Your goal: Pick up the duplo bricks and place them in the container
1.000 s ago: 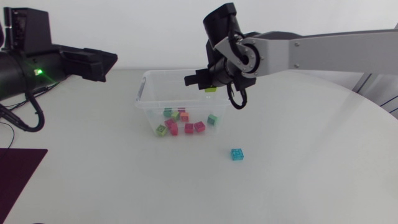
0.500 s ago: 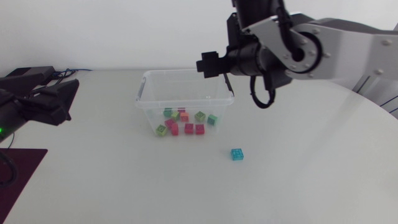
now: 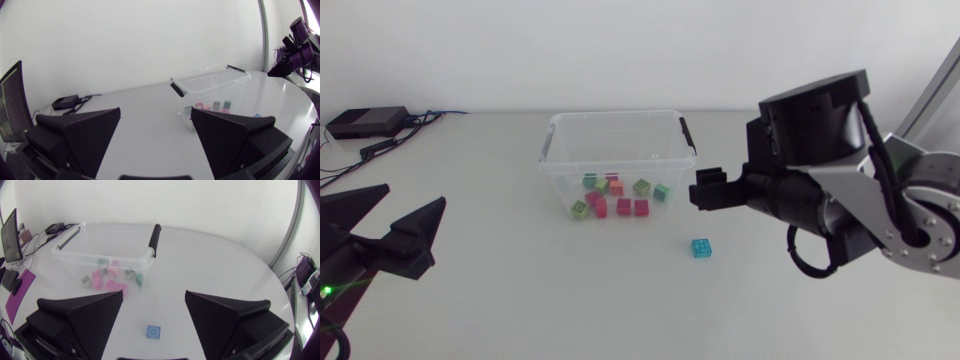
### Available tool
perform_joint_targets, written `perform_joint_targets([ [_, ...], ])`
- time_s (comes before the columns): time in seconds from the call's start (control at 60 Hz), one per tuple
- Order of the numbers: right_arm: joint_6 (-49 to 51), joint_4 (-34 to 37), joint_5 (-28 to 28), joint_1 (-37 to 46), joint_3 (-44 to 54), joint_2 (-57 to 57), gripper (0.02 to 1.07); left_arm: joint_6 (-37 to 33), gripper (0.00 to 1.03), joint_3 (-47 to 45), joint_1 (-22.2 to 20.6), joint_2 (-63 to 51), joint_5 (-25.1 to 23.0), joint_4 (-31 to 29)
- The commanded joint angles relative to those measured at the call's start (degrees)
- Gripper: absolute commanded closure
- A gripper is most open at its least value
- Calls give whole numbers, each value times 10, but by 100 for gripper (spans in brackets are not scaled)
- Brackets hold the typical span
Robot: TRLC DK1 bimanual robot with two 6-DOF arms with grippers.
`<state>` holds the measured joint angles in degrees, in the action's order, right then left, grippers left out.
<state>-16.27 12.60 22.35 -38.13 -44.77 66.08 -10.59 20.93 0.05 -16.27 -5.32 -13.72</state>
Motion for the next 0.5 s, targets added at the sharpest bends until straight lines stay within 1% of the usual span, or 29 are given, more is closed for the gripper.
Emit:
perform_joint_targets([
  [0.0,-38,15,4,-16,28,-7,17,-9,5,-16,10,16,0,-11],
  [0.117,-71,39,4,-31,37,4,17,7,5,-28,24,46,0,-35],
  [0.15,-85,49,4,-34,38,19,14,12,5,-33,34,53,-1,-36],
  [0.267,-112,93,4,-34,21,99,14,24,5,-42,42,59,-1,-44],
  [0.383,-119,97,3,-21,13,157,14,42,5,-51,49,70,-1,-48],
  [0.483,-119,102,-24,8,-6,208,14,54,5,-57,50,70,-1,-43],
])
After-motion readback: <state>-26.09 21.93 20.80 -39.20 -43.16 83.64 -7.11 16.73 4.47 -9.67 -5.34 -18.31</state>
